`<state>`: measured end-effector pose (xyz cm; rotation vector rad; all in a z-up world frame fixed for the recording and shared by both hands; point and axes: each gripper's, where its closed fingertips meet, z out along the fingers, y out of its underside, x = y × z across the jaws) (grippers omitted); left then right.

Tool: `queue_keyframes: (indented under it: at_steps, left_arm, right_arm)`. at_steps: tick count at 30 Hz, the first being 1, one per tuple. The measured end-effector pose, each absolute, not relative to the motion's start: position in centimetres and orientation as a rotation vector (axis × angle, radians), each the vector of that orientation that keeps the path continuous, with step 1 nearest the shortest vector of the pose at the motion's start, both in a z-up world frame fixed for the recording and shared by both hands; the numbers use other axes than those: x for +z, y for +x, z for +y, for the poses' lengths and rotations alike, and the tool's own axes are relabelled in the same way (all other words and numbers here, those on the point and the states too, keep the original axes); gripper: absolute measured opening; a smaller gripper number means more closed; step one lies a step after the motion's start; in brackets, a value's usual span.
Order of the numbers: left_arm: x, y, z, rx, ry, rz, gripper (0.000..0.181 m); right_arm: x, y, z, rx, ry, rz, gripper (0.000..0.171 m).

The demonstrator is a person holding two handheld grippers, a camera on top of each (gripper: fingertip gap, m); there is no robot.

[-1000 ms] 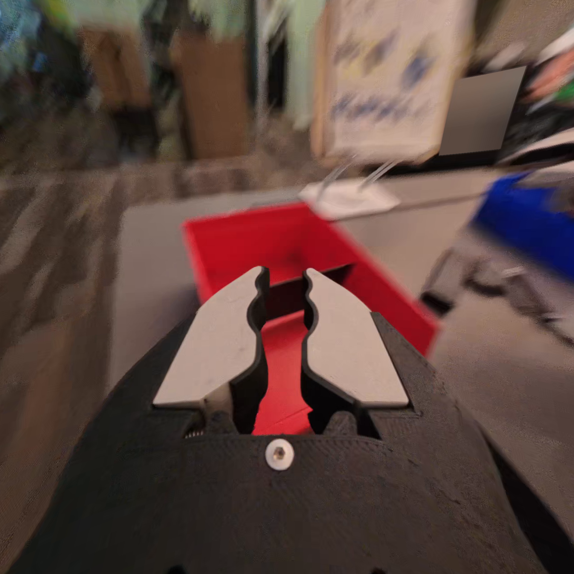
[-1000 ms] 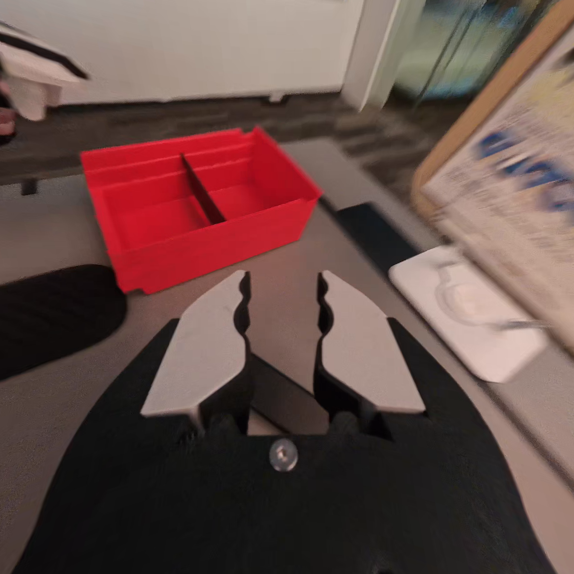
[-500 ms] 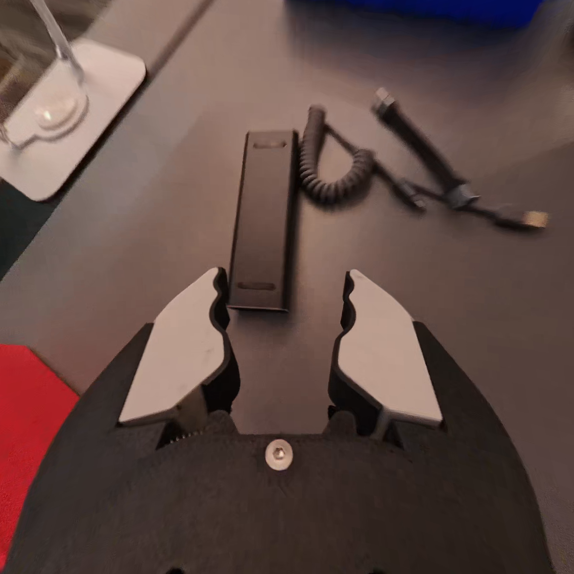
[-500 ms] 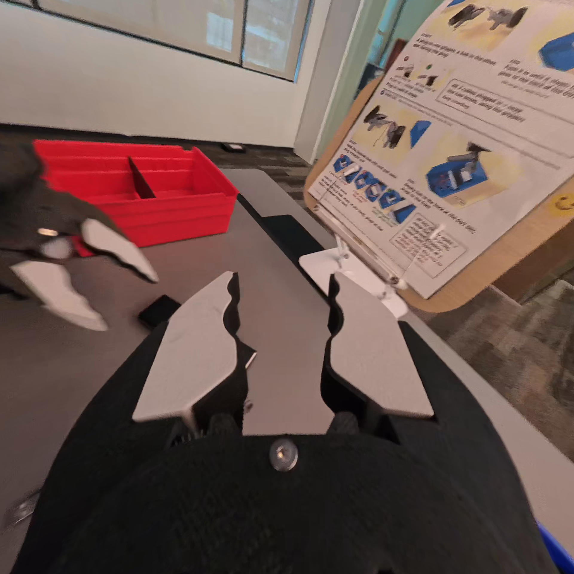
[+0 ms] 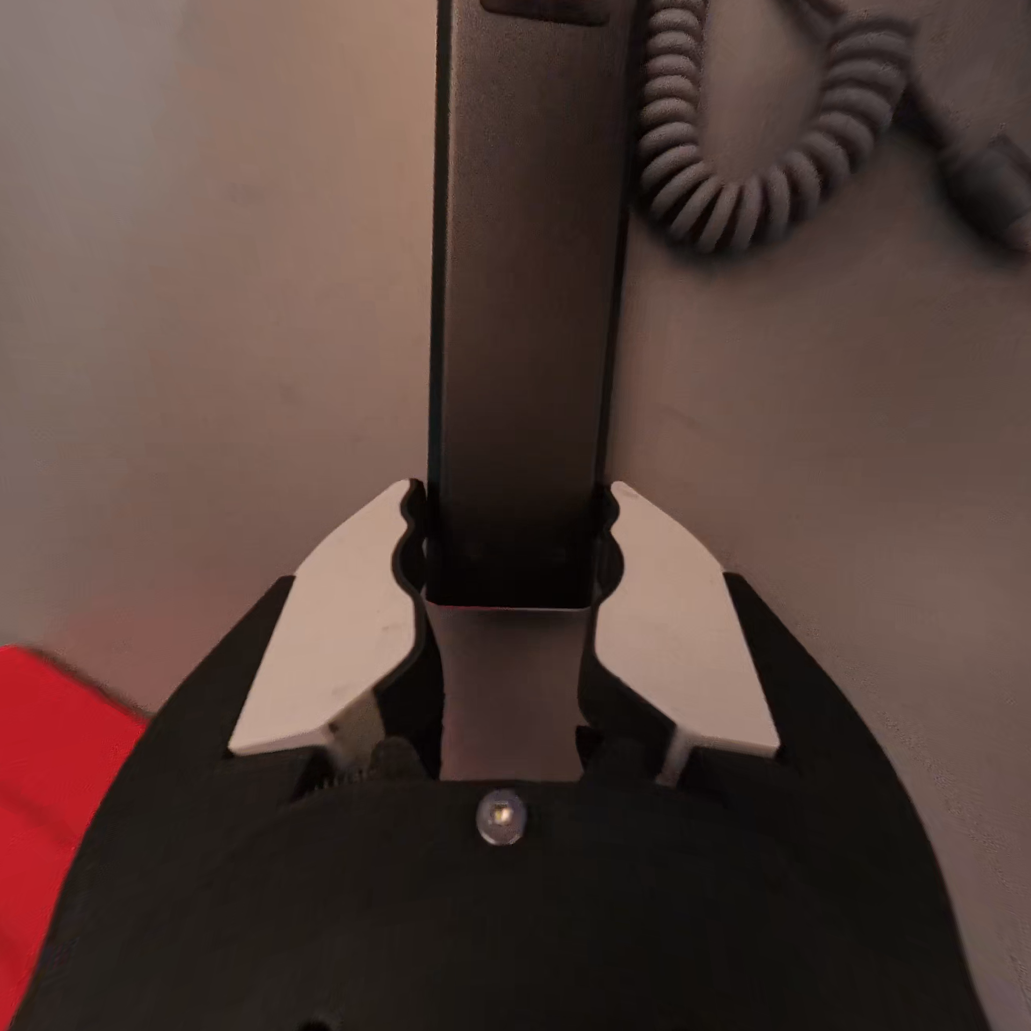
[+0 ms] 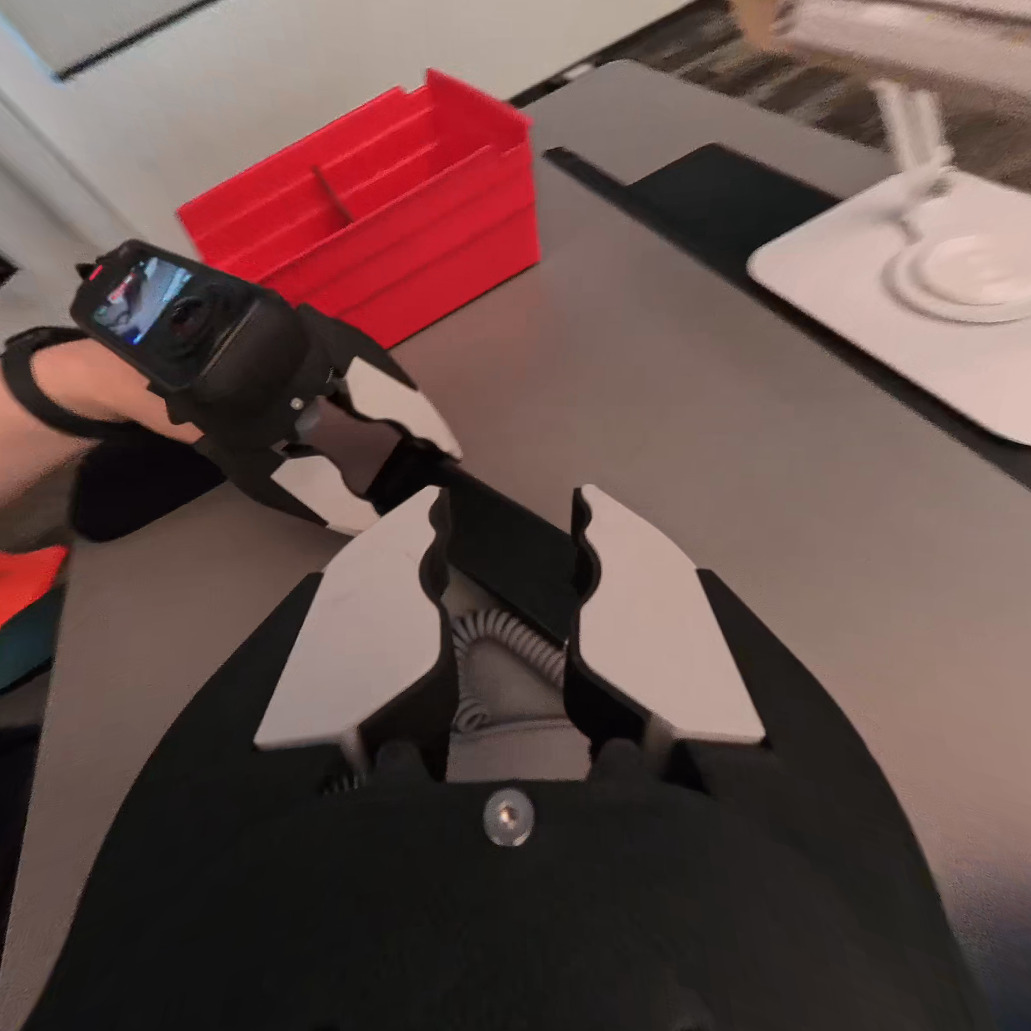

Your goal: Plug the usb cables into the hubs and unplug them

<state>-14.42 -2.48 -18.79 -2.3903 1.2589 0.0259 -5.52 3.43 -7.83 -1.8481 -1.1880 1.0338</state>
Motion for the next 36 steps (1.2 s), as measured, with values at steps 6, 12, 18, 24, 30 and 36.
queue_keyframes:
  at_steps: [6, 12, 18, 24, 30, 36]
  left_arm:
    - [-16.9, -16.6, -2.0, 0.743, -1.925, 1.459, 0.059]
    - [-15.9, -16.1, -3.0, 0.921, -1.666, 1.422, 0.059]
    - [-16.3, -16.4, -4.7, 0.652, -1.852, 1.207, 0.056]
    - [-14.2, -16.4, -6.8, 0.012, -2.094, 0.815, 0.063]
    - [-17.9, -17.0, -7.2, 0.079, -2.216, 0.909, 0.075]
    - [-18.5, -15.1, -6.9, -0.153, -2.251, 0.803, 0.067]
  right_arm:
    - [-10.5, -7.9, -0.1, 1.028, -1.615, -1.522, 0.063]
    - [-16.6, -8.7, 0.4, 0.675, -1.633, -1.910, 0.060]
    - [-17.0, -8.4, -1.7, 0.659, -1.404, -2.023, 0.030]
    - [-17.0, -8.5, -1.7, 0.396, -1.143, -2.059, 0.029]
    - [-16.9, -8.8, -1.3, 0.139, -0.894, -2.024, 0.029]
    - [-17.2, -8.5, -3.4, 0.270, -0.969, -2.051, 0.032]
